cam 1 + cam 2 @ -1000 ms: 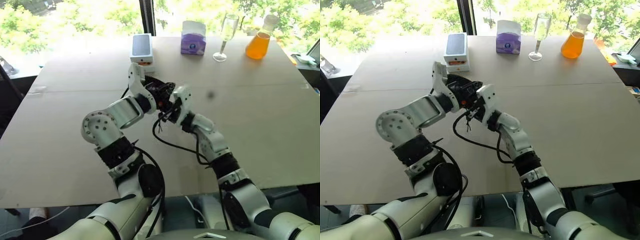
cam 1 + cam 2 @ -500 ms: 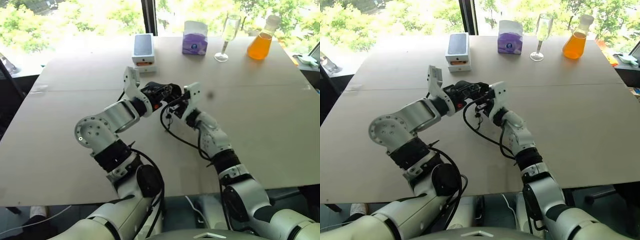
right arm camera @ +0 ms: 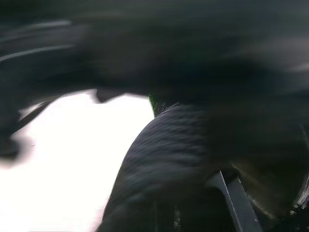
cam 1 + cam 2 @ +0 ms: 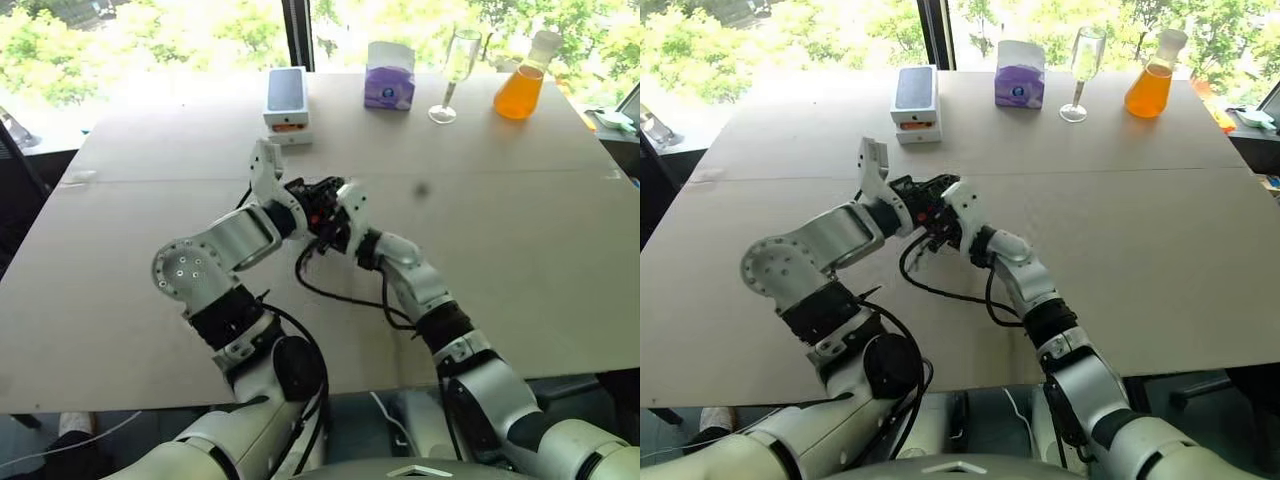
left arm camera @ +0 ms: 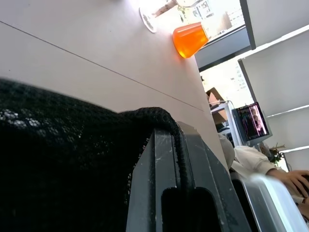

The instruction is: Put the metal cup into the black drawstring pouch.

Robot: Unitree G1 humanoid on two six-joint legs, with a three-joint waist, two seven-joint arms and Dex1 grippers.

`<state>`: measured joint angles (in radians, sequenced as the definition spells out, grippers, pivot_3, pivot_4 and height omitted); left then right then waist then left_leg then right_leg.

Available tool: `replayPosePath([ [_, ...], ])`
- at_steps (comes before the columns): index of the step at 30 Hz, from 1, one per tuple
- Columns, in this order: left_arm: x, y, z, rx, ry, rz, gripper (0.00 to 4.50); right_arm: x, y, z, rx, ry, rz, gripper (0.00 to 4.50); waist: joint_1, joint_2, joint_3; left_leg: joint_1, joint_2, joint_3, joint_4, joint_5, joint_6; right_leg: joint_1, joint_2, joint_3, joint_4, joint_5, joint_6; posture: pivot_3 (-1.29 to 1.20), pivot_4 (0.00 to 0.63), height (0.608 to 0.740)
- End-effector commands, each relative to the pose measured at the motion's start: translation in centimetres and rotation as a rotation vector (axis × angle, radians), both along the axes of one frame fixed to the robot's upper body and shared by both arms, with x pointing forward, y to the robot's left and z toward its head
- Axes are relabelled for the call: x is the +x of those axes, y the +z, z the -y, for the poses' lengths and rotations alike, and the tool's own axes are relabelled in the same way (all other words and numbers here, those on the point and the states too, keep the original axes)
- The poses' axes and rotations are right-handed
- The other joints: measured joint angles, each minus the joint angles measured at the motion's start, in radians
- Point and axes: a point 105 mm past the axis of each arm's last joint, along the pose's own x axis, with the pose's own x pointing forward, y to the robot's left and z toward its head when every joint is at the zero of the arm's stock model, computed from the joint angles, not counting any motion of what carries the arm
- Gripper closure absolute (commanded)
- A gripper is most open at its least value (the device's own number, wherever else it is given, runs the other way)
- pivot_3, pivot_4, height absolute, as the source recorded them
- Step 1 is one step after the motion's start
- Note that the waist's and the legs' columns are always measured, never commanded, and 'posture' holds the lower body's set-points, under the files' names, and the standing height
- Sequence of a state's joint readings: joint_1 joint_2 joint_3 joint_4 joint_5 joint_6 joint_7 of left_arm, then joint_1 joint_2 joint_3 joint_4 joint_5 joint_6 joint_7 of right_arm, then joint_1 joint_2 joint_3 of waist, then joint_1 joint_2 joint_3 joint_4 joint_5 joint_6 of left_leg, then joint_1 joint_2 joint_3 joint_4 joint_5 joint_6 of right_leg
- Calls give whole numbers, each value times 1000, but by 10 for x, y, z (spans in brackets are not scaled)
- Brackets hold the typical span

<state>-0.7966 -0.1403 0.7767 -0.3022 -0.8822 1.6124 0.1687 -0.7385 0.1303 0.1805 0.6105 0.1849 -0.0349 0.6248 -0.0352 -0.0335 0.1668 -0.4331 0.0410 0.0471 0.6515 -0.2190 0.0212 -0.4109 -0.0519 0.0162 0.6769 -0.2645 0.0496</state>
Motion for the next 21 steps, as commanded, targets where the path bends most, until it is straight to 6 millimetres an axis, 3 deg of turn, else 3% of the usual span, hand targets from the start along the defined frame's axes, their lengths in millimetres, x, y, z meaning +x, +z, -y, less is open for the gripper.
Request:
replayPosePath([
  [1,-10,4,48,-124,-116,2,4500,-23,13,-29,-23,146,88,4467,-4,0,0,0,0,1,0,0,0,0,0,1,0,0,0,0,150,740],
  [5,-4,1,36,-84,-71,-3,4500,-28,3,-29,-72,180,85,4467,-2,0,0,0,0,1,0,0,0,0,0,0,0,0,0,0,150,740],
  [8,-3,-11,23,-27,-36,-23,4500,-26,-3,-23,-122,174,95,3569,0,0,0,0,-1,1,0,0,0,0,0,0,0,0,0,0,150,740],
  [14,2,-26,5,70,21,-34,4500,-24,-2,-3,-212,175,136,1040,0,0,0,0,-1,0,0,0,0,0,0,0,0,0,0,0,150,740],
  [21,16,-35,-9,137,63,-38,4500,-22,15,35,-306,134,171,1040,3,0,0,0,-1,1,0,0,0,0,0,0,0,0,0,0,150,740],
])
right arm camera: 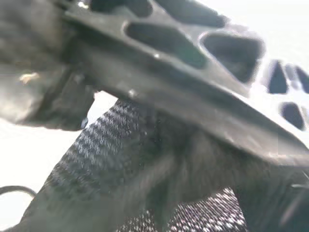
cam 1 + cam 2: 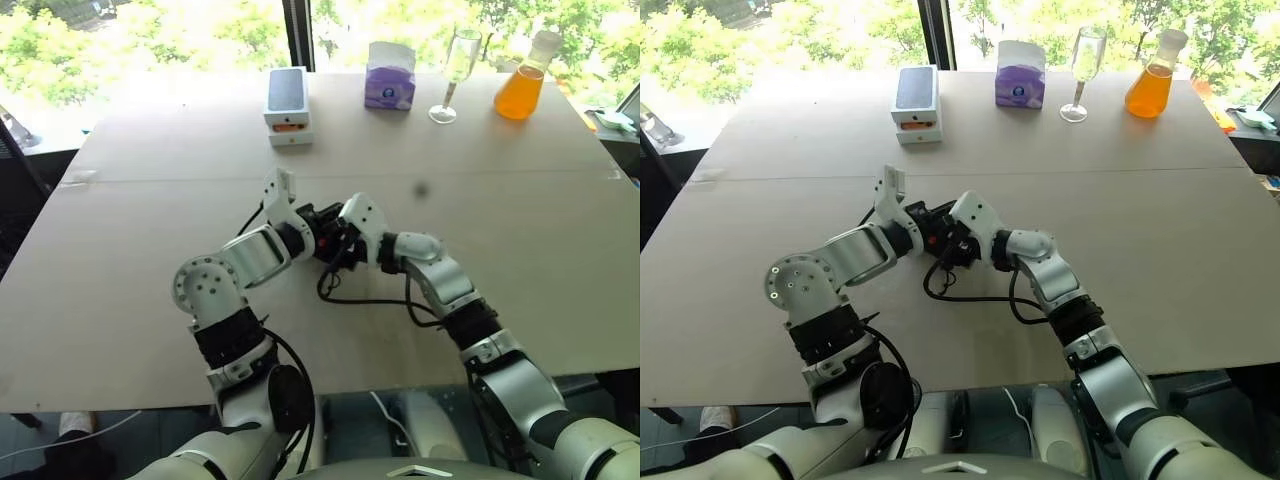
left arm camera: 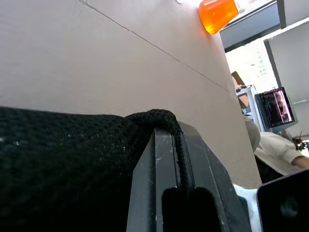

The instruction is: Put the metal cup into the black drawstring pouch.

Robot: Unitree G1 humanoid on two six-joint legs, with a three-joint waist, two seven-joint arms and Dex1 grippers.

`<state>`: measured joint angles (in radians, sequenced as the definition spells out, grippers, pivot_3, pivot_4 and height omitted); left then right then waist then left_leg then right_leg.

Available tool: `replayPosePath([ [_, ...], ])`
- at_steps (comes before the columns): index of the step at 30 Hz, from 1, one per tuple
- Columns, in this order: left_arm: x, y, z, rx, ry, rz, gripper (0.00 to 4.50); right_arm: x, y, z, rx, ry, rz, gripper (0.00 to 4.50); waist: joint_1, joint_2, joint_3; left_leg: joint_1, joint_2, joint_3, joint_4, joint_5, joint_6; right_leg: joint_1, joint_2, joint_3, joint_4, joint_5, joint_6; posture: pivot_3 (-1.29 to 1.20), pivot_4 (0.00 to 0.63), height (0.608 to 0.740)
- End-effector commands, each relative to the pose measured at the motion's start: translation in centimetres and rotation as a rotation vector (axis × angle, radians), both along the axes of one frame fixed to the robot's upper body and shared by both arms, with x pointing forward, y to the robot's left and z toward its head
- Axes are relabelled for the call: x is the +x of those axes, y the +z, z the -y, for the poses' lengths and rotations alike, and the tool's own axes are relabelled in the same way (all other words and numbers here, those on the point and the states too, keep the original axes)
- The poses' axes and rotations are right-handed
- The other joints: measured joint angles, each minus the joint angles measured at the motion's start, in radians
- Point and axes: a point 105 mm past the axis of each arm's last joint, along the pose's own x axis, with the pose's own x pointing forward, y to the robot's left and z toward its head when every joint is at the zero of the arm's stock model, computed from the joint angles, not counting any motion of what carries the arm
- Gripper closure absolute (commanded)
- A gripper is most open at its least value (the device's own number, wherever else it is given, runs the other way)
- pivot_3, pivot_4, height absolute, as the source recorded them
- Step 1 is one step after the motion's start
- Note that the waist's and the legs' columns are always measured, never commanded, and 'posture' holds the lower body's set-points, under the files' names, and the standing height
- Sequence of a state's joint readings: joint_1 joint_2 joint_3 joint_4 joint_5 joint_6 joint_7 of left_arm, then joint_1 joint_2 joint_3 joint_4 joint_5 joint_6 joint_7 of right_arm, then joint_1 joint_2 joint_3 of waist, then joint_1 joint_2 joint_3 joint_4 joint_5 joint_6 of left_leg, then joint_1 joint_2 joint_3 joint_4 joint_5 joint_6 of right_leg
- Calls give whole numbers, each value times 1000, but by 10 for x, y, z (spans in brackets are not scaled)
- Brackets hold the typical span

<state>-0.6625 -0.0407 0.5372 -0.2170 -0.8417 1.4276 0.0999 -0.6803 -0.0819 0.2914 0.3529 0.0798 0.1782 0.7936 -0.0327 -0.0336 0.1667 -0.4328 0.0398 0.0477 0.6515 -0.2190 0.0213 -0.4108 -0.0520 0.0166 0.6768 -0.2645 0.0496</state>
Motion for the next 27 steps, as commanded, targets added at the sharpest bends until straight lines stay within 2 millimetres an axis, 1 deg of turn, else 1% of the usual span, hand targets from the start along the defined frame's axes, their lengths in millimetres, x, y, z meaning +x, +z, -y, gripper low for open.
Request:
replayPosePath([
  [1,10,-4,-14,30,68,2,4500,-9,30,6,20,25,98,1040,0,0,0,0,0,0,0,0,0,0,0,0,0,0,0,0,150,740],
  [2,12,-2,-15,11,68,16,4500,-9,30,10,3,17,99,1040,1,0,0,0,0,0,0,0,0,0,0,0,0,0,0,0,150,740],
  [6,19,1,-20,33,61,41,4500,-6,33,25,-10,-55,65,1040,-5,0,0,1,-1,1,0,0,0,0,1,1,0,0,0,0,150,740],
  [8,20,3,-18,69,33,69,4500,-1,32,30,-8,-117,16,1040,-3,0,0,1,0,0,0,0,0,0,2,1,0,0,0,0,150,740],
  [10,19,6,-13,90,-4,103,4500,4,32,32,-10,-159,14,1040,0,0,0,0,0,0,0,0,0,0,2,0,0,0,0,0,150,740],
  [11,19,7,-11,95,-15,111,4500,4,31,32,-18,-155,15,1040,1,0,0,0,0,0,0,0,0,0,2,0,0,0,0,0,150,740],
  [13,19,6,-12,99,-18,117,4500,0,33,33,-6,-146,3,1040,4,0,0,0,0,1,0,0,0,0,1,1,0,0,0,0,150,740],
  [16,23,7,-20,69,14,120,4500,-9,42,40,52,-130,-60,1040,9,0,0,0,0,0,0,0,0,0,0,0,-1,0,0,0,150,740],
  [17,24,8,-22,47,29,116,4500,-12,43,44,64,-126,-85,1040,12,0,0,0,0,0,0,0,0,0,1,0,-1,0,0,0,150,740],
  [19,29,15,-29,-49,72,107,4500,-24,40,47,74,-94,-155,1040,15,0,0,0,0,0,0,0,0,0,1,0,-1,0,0,0,150,740],
  [22,34,30,-35,-176,104,108,4500,-37,28,41,93,-67,-274,1040,18,0,0,0,1,0,0,-2,3,0,1,0,-1,0,0,0,150,740],
  [24,35,34,-37,-192,104,108,4500,-40,18,32,111,-69,-348,1040,18,0,0,0,0,0,0,-3,5,0,1,0,0,0,0,0,150,740],
  [27,36,35,-39,-190,108,100,4500,-37,5,14,123,-78,-413,1040,17,0,0,0,-1,0,0,-2,5,0,2,0,0,0,0,0,150,740],
])
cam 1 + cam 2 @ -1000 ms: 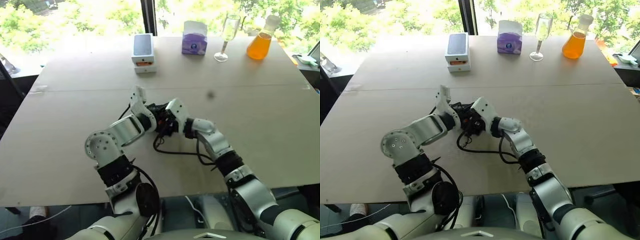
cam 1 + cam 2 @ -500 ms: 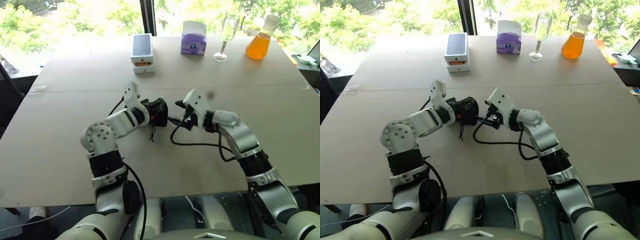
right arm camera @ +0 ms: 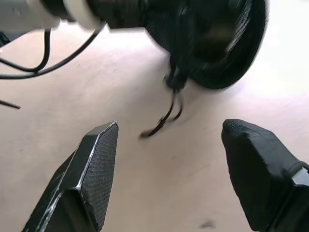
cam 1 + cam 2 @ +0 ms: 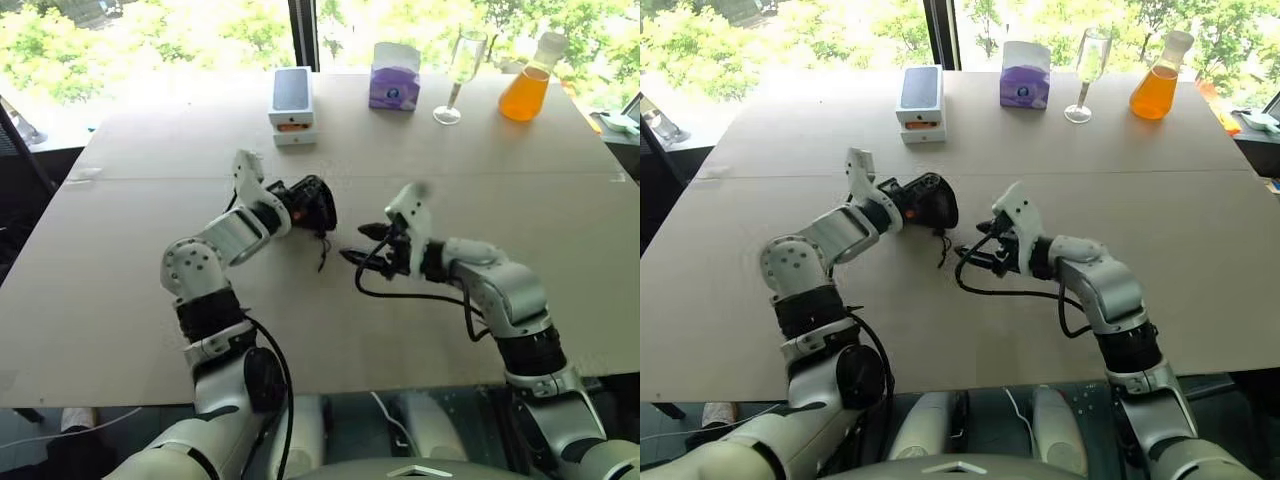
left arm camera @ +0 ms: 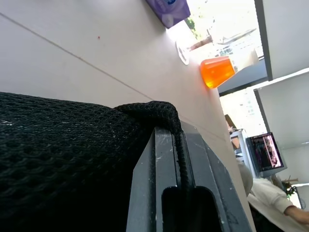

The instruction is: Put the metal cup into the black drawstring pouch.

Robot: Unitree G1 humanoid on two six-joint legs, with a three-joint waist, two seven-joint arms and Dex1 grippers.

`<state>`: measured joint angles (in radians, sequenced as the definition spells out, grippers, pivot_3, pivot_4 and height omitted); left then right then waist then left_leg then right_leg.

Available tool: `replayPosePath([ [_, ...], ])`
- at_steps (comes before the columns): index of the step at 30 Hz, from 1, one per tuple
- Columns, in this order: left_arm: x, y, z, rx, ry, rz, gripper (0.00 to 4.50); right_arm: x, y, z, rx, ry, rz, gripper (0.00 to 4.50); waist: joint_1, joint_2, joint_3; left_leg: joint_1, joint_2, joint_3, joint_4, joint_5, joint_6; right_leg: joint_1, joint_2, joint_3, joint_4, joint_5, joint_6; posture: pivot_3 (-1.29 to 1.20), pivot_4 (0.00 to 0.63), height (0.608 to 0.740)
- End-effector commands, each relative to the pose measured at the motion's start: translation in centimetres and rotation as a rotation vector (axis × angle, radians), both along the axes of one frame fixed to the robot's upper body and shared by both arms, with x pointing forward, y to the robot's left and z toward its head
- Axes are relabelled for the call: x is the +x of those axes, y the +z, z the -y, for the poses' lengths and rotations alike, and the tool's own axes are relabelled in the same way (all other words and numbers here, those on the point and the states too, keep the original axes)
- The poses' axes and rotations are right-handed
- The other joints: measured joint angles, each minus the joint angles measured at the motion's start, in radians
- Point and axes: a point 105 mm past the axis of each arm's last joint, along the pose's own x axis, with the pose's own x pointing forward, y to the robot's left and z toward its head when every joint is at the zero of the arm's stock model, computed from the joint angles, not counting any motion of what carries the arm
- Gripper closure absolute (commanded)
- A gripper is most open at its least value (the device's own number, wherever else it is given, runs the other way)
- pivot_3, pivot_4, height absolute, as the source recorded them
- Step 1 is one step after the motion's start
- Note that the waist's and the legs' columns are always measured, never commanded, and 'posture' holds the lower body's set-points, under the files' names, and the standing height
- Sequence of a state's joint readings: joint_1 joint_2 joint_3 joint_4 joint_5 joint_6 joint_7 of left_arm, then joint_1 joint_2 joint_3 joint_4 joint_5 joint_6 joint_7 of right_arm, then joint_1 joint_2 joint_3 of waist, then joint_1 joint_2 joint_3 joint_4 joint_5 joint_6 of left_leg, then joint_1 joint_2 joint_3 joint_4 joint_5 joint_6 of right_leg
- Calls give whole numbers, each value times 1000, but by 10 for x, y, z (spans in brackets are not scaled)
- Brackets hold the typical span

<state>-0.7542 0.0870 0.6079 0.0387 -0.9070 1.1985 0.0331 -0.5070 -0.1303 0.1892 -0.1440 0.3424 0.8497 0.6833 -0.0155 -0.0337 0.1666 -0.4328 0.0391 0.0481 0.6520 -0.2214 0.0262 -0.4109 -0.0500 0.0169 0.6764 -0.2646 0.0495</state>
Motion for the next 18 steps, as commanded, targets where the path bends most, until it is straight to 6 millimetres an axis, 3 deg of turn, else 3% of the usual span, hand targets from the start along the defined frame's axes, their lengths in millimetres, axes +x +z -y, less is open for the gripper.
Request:
replayPosePath([
  [1,1,14,0,-15,-10,33,4500,4,-2,-19,16,-2,-22,1040,0,0,0,0,0,0,0,0,0,0,0,0,0,0,0,0,150,740],
  [8,-1,20,4,-22,-22,43,4500,26,-15,-51,15,-81,-54,1040,1,0,0,0,0,0,1,2,-4,0,0,0,0,0,0,0,150,740],
  [18,-7,26,-6,-40,1,55,4500,47,-25,-59,46,-190,-76,1040,-1,0,0,1,0,0,1,3,-4,0,0,0,2,0,0,0,150,740],
])
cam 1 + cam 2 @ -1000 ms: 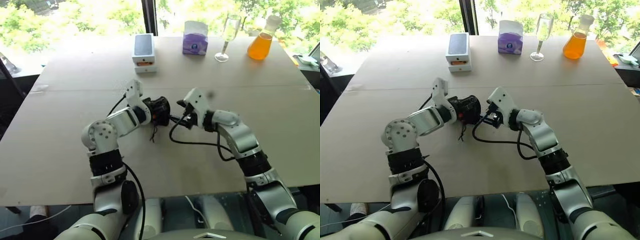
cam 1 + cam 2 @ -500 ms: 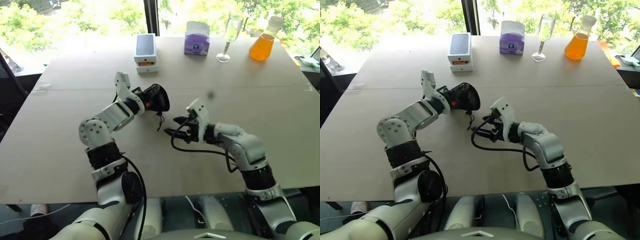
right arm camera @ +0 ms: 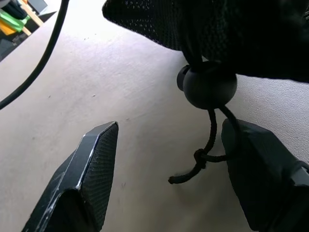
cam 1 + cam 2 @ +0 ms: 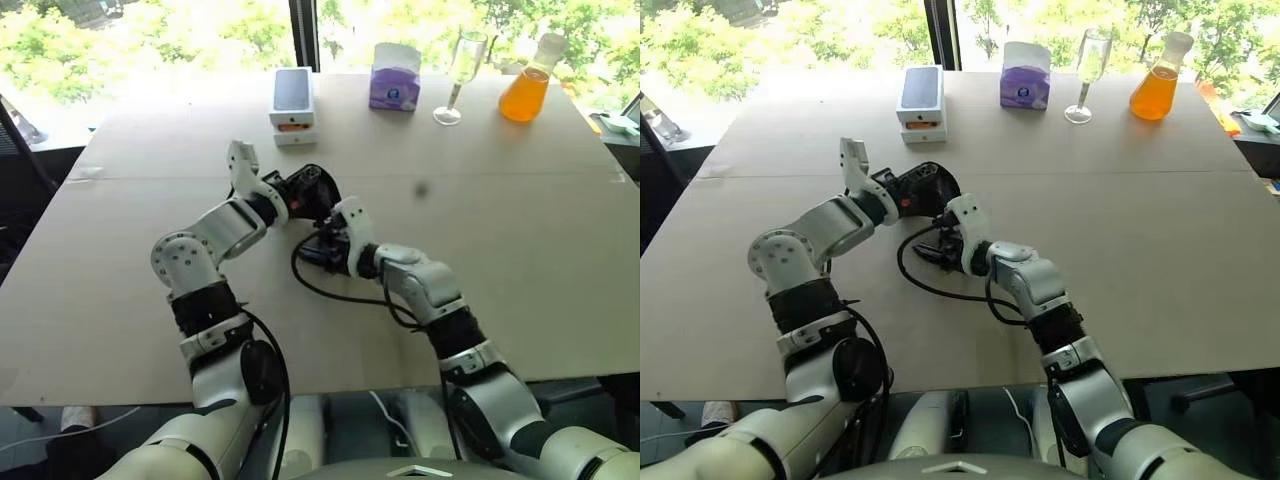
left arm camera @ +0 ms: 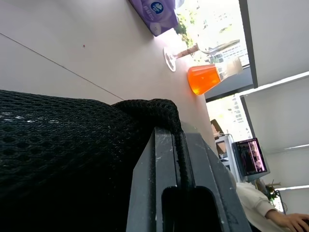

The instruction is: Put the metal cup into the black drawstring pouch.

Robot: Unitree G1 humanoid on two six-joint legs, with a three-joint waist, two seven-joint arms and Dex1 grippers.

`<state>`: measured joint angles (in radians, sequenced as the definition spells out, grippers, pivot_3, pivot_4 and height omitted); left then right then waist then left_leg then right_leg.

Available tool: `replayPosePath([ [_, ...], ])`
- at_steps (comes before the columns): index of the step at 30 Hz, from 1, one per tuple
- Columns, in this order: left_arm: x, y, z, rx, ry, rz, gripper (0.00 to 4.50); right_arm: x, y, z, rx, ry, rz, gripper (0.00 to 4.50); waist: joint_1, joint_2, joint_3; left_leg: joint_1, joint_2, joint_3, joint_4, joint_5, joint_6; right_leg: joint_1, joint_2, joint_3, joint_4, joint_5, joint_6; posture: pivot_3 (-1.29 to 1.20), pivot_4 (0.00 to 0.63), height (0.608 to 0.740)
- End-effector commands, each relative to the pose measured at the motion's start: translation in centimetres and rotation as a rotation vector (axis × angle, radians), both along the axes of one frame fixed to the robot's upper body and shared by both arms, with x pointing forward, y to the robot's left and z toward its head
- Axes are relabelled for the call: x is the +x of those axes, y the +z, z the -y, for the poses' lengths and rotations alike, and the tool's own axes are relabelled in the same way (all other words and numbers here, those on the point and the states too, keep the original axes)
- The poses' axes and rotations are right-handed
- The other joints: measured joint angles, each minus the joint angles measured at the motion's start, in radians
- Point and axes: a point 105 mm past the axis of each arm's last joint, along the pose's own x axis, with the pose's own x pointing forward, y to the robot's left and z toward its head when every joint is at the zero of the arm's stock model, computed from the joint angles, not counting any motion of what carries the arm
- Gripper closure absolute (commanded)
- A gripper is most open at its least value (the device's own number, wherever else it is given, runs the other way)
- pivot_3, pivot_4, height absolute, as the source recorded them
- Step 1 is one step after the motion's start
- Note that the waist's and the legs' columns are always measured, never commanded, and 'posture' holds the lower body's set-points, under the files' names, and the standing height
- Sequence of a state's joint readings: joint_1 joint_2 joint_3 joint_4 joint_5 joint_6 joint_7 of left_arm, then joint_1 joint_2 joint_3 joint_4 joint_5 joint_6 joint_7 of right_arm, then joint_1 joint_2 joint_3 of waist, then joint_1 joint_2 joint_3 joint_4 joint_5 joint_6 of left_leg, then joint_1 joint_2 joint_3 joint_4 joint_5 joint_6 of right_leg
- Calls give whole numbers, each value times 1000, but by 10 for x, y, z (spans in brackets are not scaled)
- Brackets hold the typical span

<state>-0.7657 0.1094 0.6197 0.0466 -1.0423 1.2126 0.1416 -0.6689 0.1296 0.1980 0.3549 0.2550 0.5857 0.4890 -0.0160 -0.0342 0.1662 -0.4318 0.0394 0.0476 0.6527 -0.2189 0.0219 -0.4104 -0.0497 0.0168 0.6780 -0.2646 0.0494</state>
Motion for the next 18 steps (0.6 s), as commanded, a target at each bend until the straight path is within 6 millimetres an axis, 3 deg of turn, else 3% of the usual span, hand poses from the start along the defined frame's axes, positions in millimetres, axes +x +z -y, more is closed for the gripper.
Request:
replayPosePath([
  [1,-5,17,-5,-2,10,69,4500,10,1,1,5,-57,9,1040,0,0,0,0,0,0,0,0,0,0,0,0,0,0,0,0,150,740],
  [8,-4,18,-10,1,20,70,4500,26,11,18,7,-146,94,4428,1,0,0,0,0,0,0,0,0,1,0,0,0,0,0,0,150,740],
  [11,-4,20,-7,20,6,86,4500,38,15,43,-18,-248,144,4428,2,0,0,0,0,-1,0,0,0,1,-1,-1,0,0,0,0,150,740],
  [15,-11,18,-2,112,-46,127,4500,51,48,94,-233,-367,435,4428,3,0,0,-1,0,0,0,0,0,1,-1,-1,-1,0,0,0,150,740],
  [18,-32,16,14,263,-203,221,3608,45,86,117,-402,-330,651,4500,1,1,0,-3,0,0,-1,0,0,-1,-1,0,-2,0,0,0,150,740],
])
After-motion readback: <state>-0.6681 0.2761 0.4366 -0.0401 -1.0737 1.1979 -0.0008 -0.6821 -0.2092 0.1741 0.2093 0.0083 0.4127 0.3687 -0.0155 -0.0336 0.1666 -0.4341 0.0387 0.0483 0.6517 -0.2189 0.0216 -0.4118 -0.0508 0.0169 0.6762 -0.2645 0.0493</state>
